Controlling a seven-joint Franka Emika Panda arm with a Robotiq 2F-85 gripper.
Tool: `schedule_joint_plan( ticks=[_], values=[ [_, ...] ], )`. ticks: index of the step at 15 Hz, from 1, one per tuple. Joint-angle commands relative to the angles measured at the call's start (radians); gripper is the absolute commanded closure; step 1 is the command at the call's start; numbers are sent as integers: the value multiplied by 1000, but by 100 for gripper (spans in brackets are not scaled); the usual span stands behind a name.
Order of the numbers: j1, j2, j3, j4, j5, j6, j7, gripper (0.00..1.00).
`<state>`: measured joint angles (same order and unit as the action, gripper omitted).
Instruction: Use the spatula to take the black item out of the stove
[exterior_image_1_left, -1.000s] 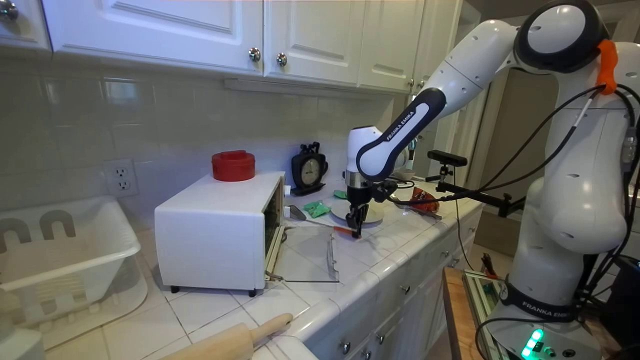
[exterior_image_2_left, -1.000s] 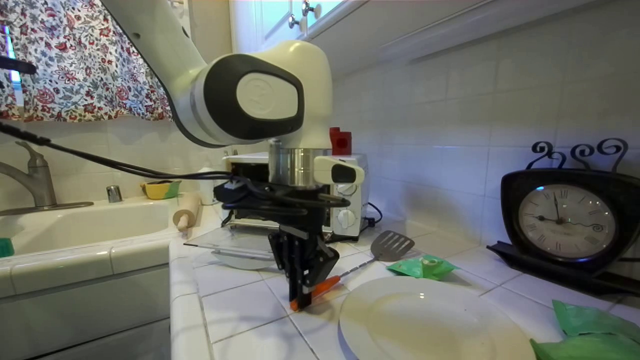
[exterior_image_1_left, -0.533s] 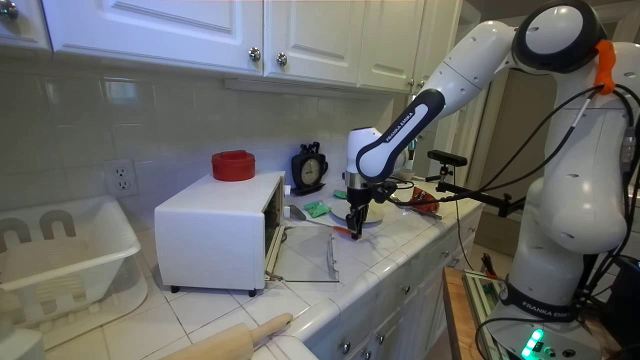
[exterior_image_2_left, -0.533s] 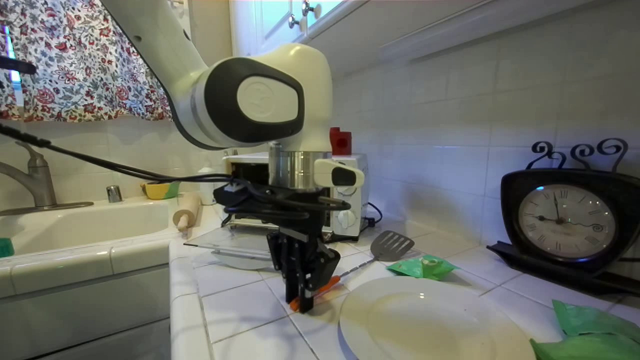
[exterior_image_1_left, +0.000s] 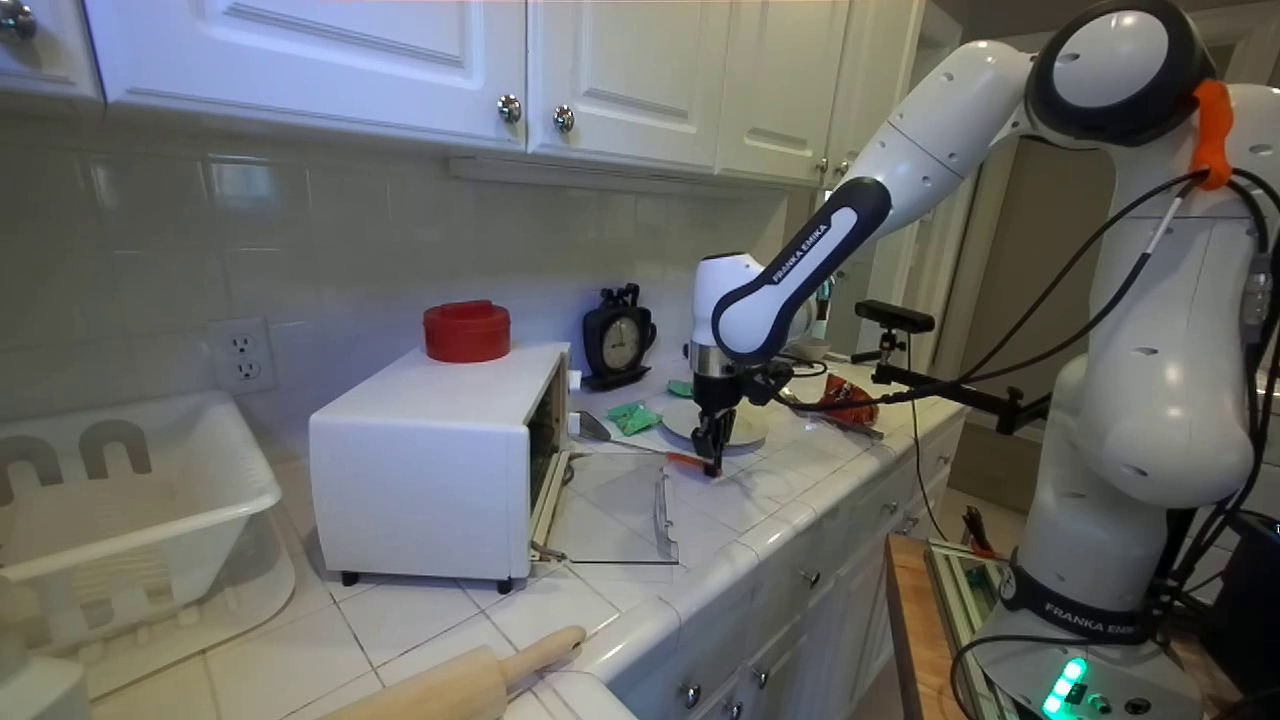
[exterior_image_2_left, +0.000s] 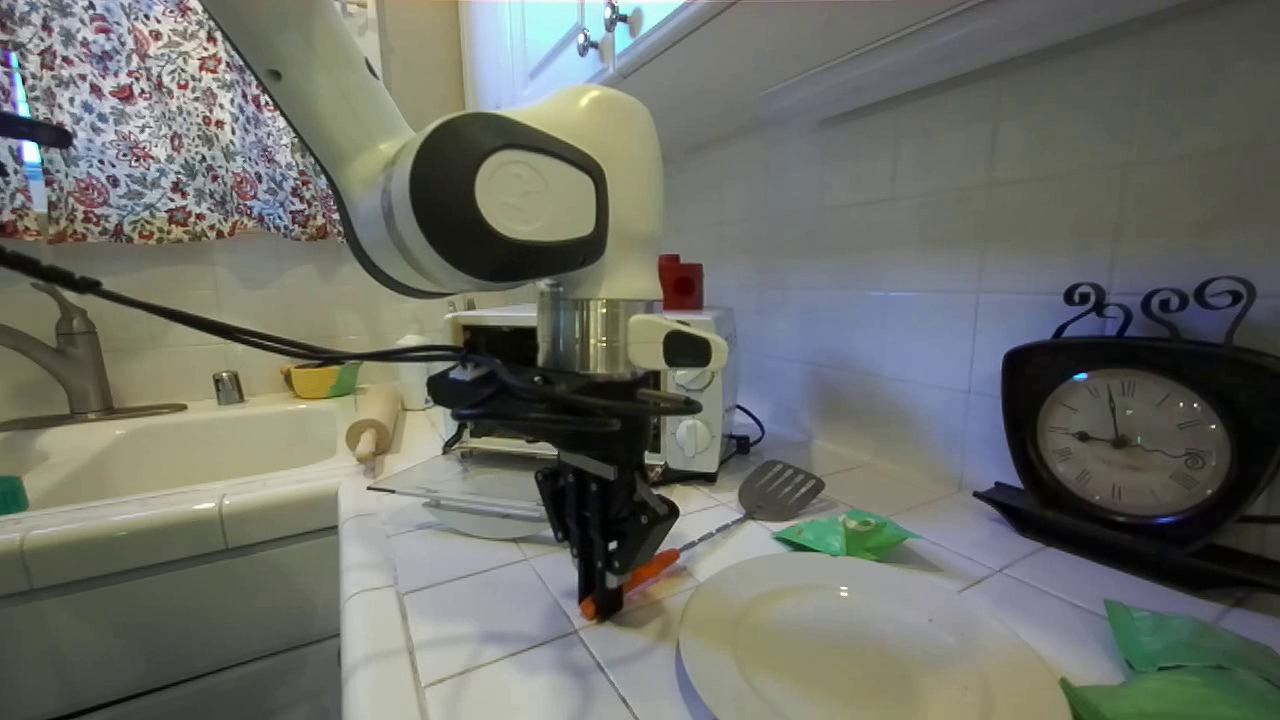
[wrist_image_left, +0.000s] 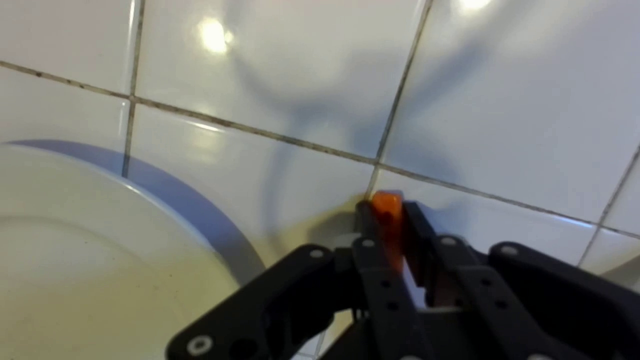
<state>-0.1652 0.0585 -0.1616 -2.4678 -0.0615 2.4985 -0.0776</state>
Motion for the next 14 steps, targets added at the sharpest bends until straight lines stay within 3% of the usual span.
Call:
schedule_joint_plan(
  ticks=[1,4,8,14],
  values=[
    [1,-98,-18,-36,-101,-57,132,96],
    [-10,-196,-18,-67,-205,-138,240,96],
    [-26,-333,15,-110,-308,-296,285,96],
    [8,-514,96,-169,-371,-593,188,96]
  ],
)
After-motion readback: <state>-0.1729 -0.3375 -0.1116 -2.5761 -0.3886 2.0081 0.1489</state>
